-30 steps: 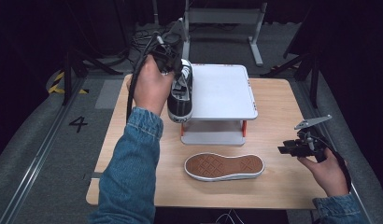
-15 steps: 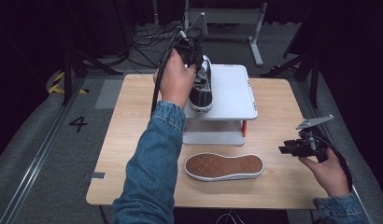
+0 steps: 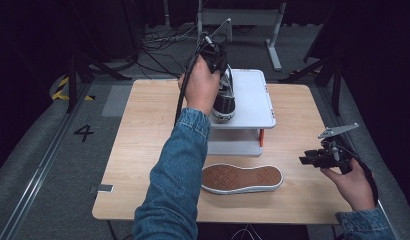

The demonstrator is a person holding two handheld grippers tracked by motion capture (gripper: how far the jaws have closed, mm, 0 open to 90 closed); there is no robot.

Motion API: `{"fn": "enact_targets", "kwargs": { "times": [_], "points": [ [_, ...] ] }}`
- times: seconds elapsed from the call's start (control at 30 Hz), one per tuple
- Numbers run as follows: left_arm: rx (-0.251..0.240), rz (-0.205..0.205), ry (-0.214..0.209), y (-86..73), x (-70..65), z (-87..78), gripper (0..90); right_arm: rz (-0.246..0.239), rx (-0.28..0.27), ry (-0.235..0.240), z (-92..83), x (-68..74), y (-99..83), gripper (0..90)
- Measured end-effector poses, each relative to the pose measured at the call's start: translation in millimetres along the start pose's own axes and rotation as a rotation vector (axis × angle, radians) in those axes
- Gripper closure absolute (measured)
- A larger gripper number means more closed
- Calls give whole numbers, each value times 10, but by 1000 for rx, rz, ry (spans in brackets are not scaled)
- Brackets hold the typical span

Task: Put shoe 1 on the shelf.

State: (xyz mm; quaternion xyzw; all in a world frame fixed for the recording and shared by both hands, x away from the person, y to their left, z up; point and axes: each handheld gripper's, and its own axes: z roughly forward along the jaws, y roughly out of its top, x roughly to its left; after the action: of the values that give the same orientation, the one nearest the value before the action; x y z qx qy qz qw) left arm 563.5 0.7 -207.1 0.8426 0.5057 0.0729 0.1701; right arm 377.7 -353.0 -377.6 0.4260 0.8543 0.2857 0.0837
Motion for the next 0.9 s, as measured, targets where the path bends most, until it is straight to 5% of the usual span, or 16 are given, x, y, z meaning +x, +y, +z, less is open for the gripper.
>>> {"fn": "enact_targets", "kwargs": {
  "times": [0.37,0.47,0.57,0.73,0.9],
  "points": [
    [-17,-17,-23,-33,81,148,782,-3,1,3,14,2,3,610],
    [-14,-11,-29,-50,67,156,702,-1,2,3,10,4,4,609],
    [-30,-8,-8,-96,71,98,527,-7,1,3,7,7,6,608],
    [-71,24,-37,-219,82,-62,461,-13,0,1,1,35,23,603],
    [-116,101,-79,-435,64,-267,443,-33,1,1,12,121,63,600]
  ]
}}
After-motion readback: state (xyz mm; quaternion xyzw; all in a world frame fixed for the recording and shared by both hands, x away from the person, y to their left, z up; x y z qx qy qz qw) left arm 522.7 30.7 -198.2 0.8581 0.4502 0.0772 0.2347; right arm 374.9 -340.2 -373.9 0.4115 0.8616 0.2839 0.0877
